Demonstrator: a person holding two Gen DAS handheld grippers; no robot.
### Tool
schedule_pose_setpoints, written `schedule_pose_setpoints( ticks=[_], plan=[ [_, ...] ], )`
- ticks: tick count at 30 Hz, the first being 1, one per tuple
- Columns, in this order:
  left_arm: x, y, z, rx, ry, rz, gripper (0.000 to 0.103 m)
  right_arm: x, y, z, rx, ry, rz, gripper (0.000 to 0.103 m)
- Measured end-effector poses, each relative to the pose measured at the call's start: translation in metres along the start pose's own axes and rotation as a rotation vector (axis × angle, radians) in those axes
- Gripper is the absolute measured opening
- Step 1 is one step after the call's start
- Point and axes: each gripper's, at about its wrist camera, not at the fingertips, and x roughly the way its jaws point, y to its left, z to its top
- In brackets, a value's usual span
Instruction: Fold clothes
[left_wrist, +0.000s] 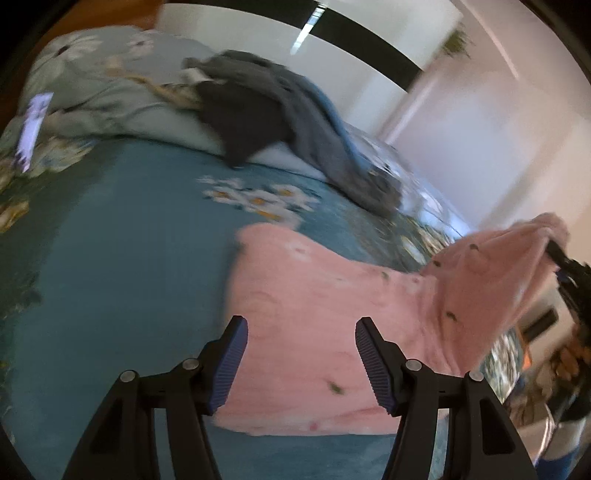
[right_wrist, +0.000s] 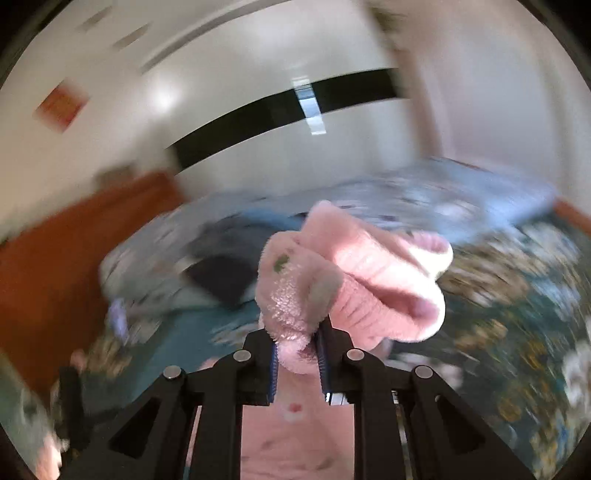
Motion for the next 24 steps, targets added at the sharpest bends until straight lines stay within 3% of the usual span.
schedule_pose_setpoints(
  ticks=[4, 10, 13, 19, 21, 22, 23, 24],
  plan=[
    [-0.005, 0.033, -0.002, -0.080, -0.003, 0.009, 0.065, 0.051, 0.085, -0.034, -0.208, 0.162, 0.109, 0.018],
    [-0.004, 0.063, -0.009, -0.173, 0.029, -0.032, 0.065, 0.129, 0.142, -0.125, -0.334, 0.424, 0.138, 0.015],
    [-0.005, 0.063, -0.012, -0.166, 0.031, -0.052, 0.065, 0.133, 0.149, -0.139, -0.373, 0.437, 0.105, 0.018],
    [0.010, 0.045, -0.007, -0.177, 0.072, -0.188, 0.065, 0.115, 0.147, -0.149, -0.439, 0.449, 0.116, 0.024],
    [0.015, 0.032, 0.001, -0.131, 0.066, -0.217, 0.065, 0.106, 0.135, -0.146, -0.381, 0.451, 0.165, 0.033],
    [0.018, 0.026, 0.005, -0.109, 0.066, -0.229, 0.066, 0.102, 0.128, -0.144, -0.346, 0.451, 0.192, 0.046],
    [0.024, 0.019, 0.009, -0.087, 0.076, -0.223, 0.066, 0.098, 0.122, -0.139, -0.303, 0.446, 0.219, 0.052],
    [0.030, 0.013, 0.012, -0.070, 0.089, -0.224, 0.067, 0.093, 0.116, -0.136, -0.271, 0.436, 0.232, 0.052]
  ],
)
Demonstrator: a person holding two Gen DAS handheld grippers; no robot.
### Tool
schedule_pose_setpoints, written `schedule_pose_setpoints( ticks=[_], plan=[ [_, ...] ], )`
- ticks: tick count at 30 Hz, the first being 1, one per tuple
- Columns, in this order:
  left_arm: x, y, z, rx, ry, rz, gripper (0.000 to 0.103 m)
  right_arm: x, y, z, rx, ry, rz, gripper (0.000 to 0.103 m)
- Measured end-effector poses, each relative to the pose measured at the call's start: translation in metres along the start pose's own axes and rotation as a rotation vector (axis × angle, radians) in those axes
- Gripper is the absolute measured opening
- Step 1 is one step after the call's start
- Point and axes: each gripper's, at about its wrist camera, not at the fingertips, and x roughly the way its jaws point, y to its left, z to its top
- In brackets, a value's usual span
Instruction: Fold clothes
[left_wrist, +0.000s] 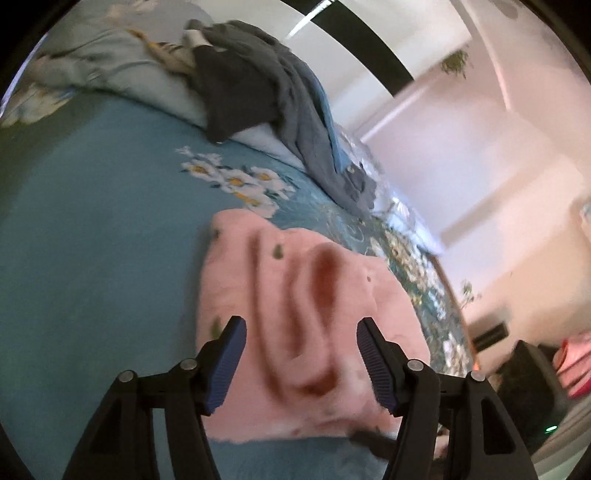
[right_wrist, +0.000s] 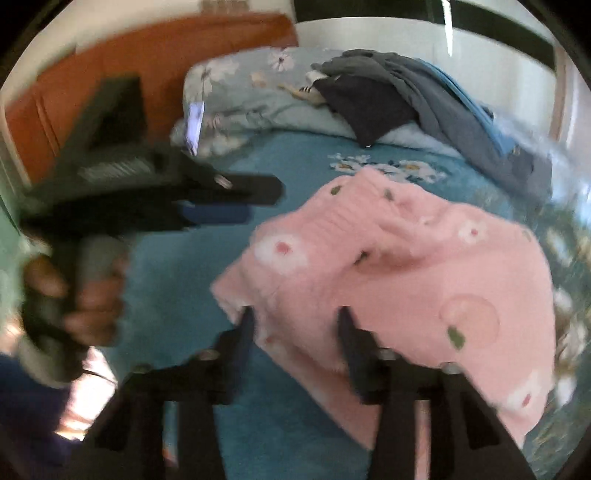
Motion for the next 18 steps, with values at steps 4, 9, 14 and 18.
schedule_pose_setpoints(
  ticks=[4, 9, 14, 18],
  plan=[
    [0.028, -0.015, 0.004, 0.055, 0.085, -0.044, 0.069, -0.032, -0.022, -0.008, 0.062, -0.071, -0.065, 0.052],
    [0.045, -0.021, -0.006, 0.096, 0.135, -0.004, 0.067, -0.066, -0.063, -0.027, 0.204, -0.119, -0.146, 0.052],
    [0.034, -0.023, -0.009, 0.092, 0.087, 0.002, 0.032, -0.080, -0.088, -0.042, 0.311, -0.140, -0.167, 0.052],
    [0.016, -0.020, 0.005, 0.068, 0.019, -0.048, 0.020, -0.084, -0.096, -0.041, 0.341, -0.163, -0.171, 0.052]
  ],
)
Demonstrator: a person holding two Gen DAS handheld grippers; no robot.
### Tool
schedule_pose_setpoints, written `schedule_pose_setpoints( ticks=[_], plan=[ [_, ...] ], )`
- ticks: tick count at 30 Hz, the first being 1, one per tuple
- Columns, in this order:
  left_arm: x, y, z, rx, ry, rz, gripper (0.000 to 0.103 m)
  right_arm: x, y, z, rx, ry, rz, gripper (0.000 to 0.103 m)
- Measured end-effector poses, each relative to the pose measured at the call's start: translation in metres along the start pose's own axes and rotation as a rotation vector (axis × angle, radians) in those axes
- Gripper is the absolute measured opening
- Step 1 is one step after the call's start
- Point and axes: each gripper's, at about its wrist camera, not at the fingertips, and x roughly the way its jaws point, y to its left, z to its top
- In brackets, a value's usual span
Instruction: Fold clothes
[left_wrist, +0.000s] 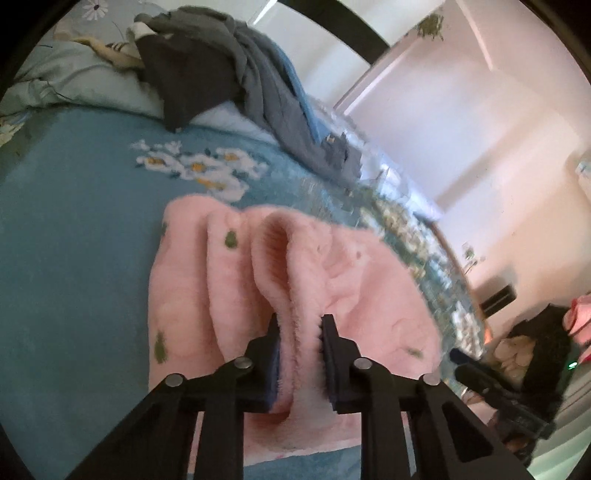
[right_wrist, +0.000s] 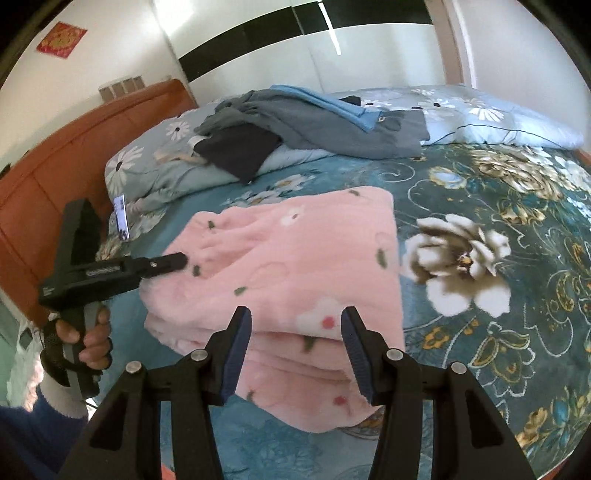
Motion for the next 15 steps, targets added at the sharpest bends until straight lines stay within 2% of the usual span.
schedule_pose_setpoints(
  ticks=[2, 5, 7, 10, 13, 15],
  plan=[
    [-0.010, 0.002, 0.007, -0.011, -0.035, -0.022, 0.020, -0.004, -0.005, 0.003, 0.020, -0.022, 0.003, 0.052],
    [-0.025, 0.013, 0.014, -0.021, -0.078, -0.013, 0.021, -0.005, -0.012, 0.003, 0.050, -0.039, 0.012, 0.052],
    [-0.016, 0.026, 0.007, -0.047, -0.035, 0.015, 0.021, -0.002, -0.018, -0.001, 0.069, -0.029, 0.013, 0.052],
    [0.012, 0.055, -0.015, -0.116, 0.069, 0.085, 0.024, 0.011, -0.025, -0.008, 0.094, 0.009, 0.011, 0.052],
    [0.012, 0.068, -0.022, -0.173, 0.047, 0.056, 0.024, 0.016, -0.030, -0.012, 0.103, 0.023, 0.013, 0.052],
    [0.012, 0.062, -0.019, -0.158, 0.048, 0.080, 0.024, 0.014, -0.034, -0.011, 0.111, 0.016, 0.024, 0.052]
  ],
)
